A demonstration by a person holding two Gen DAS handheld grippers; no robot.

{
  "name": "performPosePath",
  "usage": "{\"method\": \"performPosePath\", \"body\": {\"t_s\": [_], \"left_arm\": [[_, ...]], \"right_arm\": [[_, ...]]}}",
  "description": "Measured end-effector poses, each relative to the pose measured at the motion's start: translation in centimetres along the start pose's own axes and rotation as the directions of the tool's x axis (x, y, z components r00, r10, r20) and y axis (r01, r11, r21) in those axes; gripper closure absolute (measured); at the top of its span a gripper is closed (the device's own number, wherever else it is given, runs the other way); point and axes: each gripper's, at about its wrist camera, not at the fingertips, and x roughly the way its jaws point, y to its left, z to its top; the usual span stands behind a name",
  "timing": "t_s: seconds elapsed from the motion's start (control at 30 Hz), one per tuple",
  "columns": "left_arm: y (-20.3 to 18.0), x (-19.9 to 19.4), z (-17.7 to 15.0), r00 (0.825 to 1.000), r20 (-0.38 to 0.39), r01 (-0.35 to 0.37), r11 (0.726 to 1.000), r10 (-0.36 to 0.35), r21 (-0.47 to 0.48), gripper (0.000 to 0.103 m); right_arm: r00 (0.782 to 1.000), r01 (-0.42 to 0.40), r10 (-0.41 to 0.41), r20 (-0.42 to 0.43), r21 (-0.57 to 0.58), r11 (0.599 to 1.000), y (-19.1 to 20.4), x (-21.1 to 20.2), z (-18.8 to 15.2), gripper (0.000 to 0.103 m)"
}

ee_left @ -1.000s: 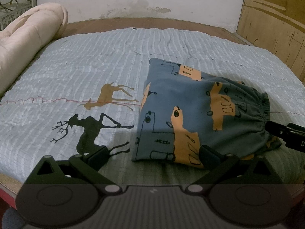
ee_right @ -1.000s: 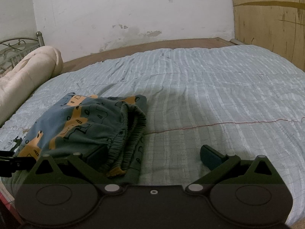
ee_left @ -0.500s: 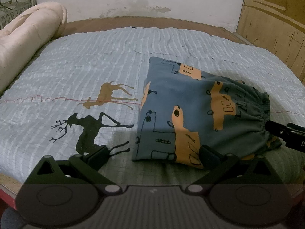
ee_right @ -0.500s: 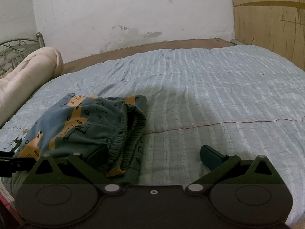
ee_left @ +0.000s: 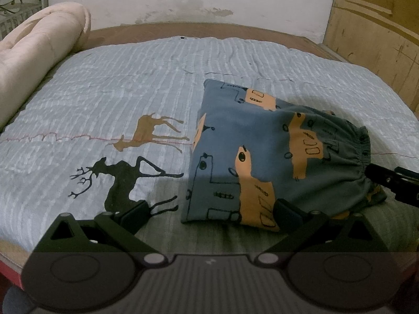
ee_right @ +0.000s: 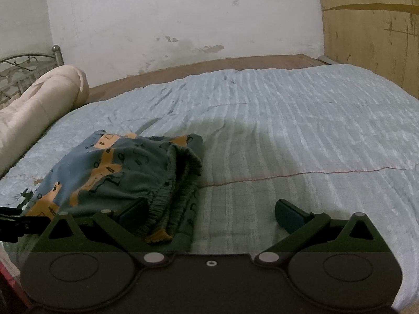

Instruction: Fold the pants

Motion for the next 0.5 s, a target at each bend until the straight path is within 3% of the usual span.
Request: {"method": "performPosePath", "body": {"t_s": [0.27, 0.5], "left_arm": [[0.5, -0.1, 1.5, 0.999, 0.036, -0.007, 1.000, 0.007, -0.010, 0.001], [1.2, 1.3, 3.1, 0.999, 0.033, -0.002, 1.000, 0.002, -0.022, 0.001]], "right_arm": [[0.987, -0.156, 0.155, 0.036, 0.023, 0.988, -1.0, 0.1, 1.4, 0.001], [0.971, -0.239, 0.240, -0.016, 0.043, 0.970, -1.8, 3.0, 3.2, 0.001]]}}
